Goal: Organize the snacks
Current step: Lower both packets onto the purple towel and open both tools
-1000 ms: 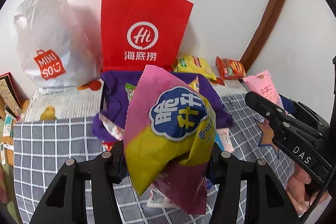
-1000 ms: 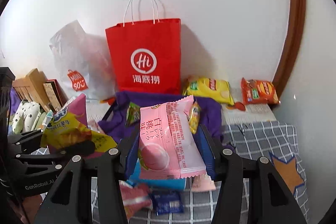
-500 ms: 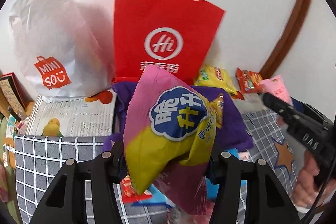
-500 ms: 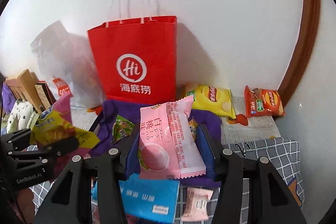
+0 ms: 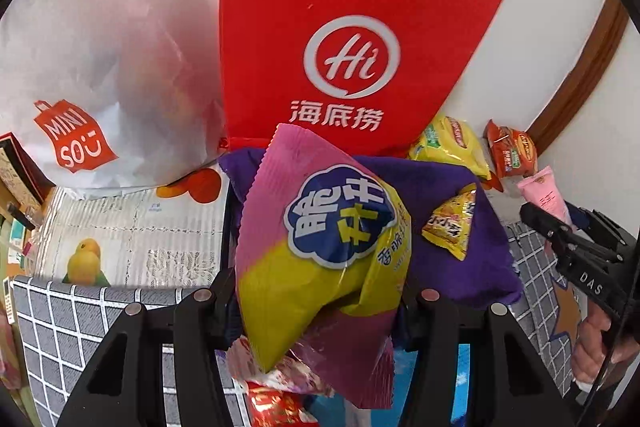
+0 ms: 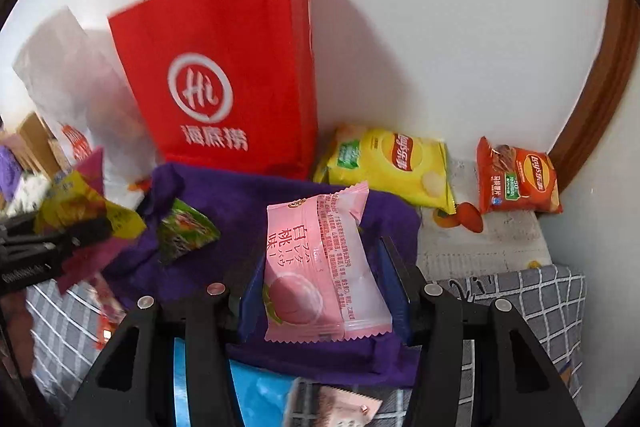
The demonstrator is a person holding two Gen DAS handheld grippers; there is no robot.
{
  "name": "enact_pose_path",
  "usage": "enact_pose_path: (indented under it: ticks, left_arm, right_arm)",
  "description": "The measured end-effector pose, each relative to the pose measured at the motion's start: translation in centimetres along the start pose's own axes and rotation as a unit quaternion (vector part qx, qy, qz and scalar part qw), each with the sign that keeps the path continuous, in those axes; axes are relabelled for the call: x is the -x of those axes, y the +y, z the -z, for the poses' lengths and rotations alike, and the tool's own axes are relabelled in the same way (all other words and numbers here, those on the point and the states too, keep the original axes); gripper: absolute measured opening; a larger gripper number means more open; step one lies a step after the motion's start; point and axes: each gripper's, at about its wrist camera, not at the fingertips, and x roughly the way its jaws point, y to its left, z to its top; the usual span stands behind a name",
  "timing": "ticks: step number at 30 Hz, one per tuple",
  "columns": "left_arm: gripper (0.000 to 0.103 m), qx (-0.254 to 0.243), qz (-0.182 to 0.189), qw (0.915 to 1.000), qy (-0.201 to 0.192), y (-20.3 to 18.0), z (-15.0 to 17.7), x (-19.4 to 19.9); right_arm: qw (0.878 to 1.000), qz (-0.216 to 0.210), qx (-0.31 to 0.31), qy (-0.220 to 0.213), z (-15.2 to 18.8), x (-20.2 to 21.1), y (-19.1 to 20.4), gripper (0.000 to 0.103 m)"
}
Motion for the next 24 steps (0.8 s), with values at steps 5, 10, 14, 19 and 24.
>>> enact_pose_path:
  ticks: [5, 10, 14, 19, 24]
  left_arm:
    - [0.053, 0.017, 0.001, 0.9994, 0.030, 1.4, 0.2, -2.4]
    - [0.053, 0.017, 0.012, 0.9987, 0.047, 1.3, 0.6, -4.1]
    - [0.053, 0.012, 0.015, 0.9988, 0.046, 1.1, 0.7, -4.6]
    - [0.054, 0.025, 0.035, 0.9982, 0.043, 0.9, 0.6, -5.3]
    - [0.054, 0.030, 0.034, 0.9981, 0.043, 0.5, 0.1, -6.2]
  right_arm:
    - [1.000, -0.004, -0.001, 0.019, 0.6, -2.4, -0.7, 0.052]
    - [0.998, -0.005, -0.001, 0.059, 1.3, -5.3, -0.8, 0.052]
    - [0.997, -0.001, 0.034, 0.069, 1.7, -5.8, -0.4, 0.052]
    - [0.996, 0.010, 0.041, 0.081, 1.9, -6.5, -0.5, 0.052]
    - [0.995, 0.011, 0.048, 0.084, 2.1, -7.1, -0.1, 0.052]
